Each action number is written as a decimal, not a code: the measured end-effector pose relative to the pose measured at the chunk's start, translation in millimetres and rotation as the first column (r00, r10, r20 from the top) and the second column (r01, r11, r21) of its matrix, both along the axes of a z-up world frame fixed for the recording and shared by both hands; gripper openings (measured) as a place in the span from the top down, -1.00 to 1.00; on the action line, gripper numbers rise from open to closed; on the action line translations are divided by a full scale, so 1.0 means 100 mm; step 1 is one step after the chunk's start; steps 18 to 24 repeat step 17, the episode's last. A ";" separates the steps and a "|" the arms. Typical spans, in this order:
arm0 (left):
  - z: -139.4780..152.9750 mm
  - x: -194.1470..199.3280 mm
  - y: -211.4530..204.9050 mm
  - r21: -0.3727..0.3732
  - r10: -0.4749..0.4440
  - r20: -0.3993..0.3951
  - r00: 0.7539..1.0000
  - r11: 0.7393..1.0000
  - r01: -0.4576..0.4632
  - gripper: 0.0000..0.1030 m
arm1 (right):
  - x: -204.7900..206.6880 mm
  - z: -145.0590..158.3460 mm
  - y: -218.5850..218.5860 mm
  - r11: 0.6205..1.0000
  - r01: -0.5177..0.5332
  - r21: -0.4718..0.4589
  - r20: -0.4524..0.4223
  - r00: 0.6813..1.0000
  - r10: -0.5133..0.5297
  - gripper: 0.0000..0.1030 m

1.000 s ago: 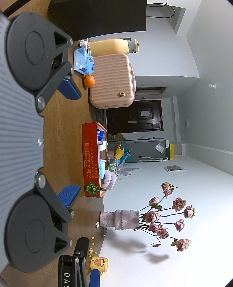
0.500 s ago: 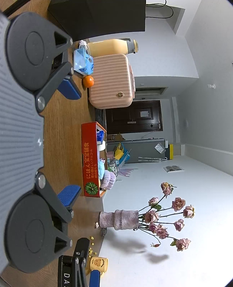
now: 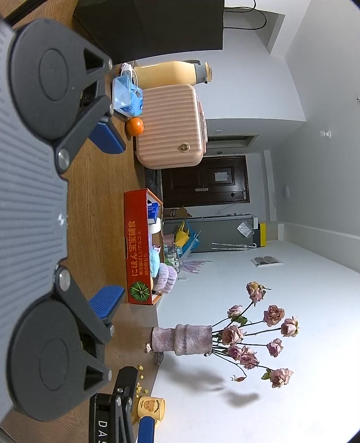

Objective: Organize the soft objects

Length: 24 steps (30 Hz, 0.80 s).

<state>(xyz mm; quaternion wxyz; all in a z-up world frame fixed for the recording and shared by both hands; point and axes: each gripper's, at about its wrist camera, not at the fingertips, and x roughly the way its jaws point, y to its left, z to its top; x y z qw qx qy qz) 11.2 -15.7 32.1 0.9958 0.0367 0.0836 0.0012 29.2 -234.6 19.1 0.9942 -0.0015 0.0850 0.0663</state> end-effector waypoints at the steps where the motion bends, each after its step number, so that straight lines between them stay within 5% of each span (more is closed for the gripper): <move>1: 0.00 0.00 0.00 0.000 -0.001 0.001 1.000 1.000 0.001 -1.00 | 0.00 0.00 0.00 1.000 0.000 0.000 0.001 1.000 0.000 -1.00; 24: -0.01 0.00 0.03 -0.012 -0.007 0.005 1.000 1.000 0.007 -1.00 | -0.01 0.00 0.01 1.000 0.000 -0.002 -0.001 1.000 0.000 -1.00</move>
